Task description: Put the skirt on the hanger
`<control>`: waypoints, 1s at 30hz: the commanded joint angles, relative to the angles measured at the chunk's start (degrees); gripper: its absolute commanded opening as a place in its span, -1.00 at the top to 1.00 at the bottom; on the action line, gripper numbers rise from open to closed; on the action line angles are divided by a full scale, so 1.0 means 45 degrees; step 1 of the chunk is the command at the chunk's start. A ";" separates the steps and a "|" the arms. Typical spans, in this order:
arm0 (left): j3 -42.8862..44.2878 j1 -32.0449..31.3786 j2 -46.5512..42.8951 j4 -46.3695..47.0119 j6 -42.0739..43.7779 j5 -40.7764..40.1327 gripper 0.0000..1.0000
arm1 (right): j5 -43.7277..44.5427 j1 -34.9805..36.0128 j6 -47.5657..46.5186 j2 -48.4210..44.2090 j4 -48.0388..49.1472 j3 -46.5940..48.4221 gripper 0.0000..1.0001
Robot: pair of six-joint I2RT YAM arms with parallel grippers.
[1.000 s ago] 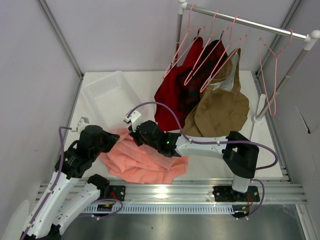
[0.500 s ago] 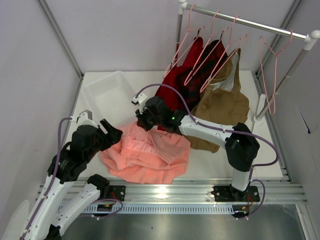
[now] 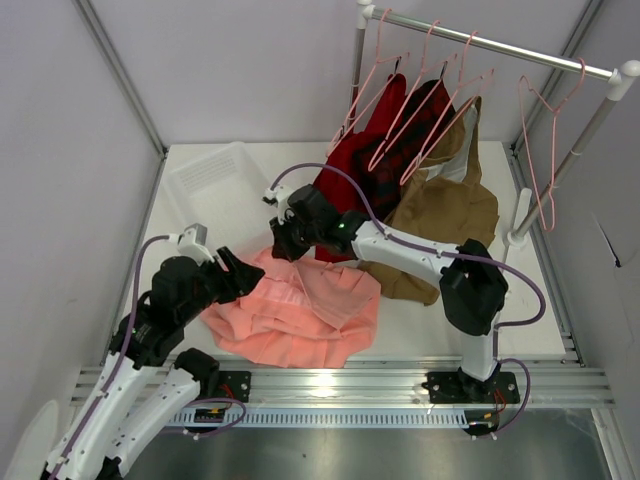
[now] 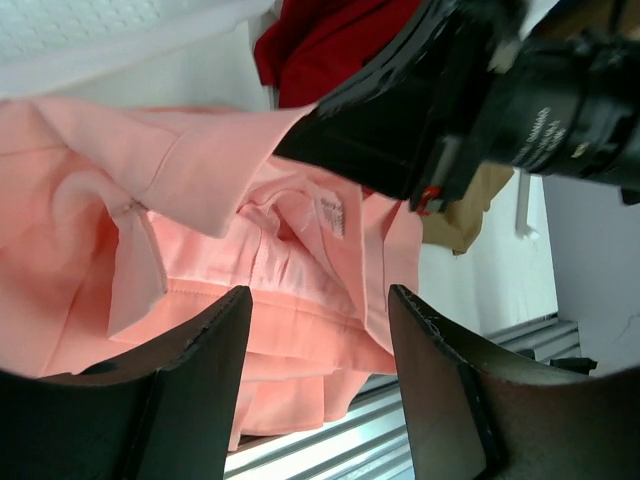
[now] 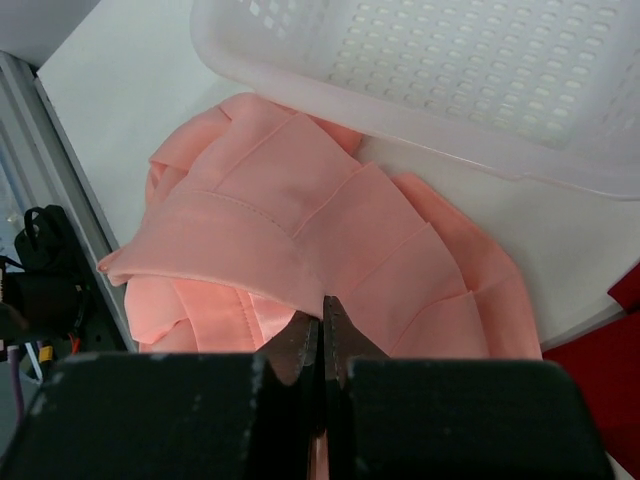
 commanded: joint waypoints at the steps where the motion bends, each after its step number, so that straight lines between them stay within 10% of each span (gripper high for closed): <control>1: -0.0720 -0.0107 -0.0126 0.1409 -0.0944 0.0696 -0.24 | -0.0794 -0.0315 0.0535 0.0087 -0.0022 0.0611 1.00; 7: -0.0723 -0.1216 0.1026 0.1899 -0.1004 0.0152 -0.15 | -0.0542 -0.0511 0.0536 0.0048 -0.0197 0.0631 1.00; 16: -0.0781 -0.5183 0.2922 0.1061 -0.1567 -0.6057 -0.11 | -0.0385 -0.0530 0.0692 0.0126 -0.0295 0.0552 1.00; 30: -0.4687 -0.4623 0.2200 0.6270 -0.3250 -0.8114 -0.10 | -0.0932 -0.0667 0.1160 0.0184 -0.0373 0.0533 1.00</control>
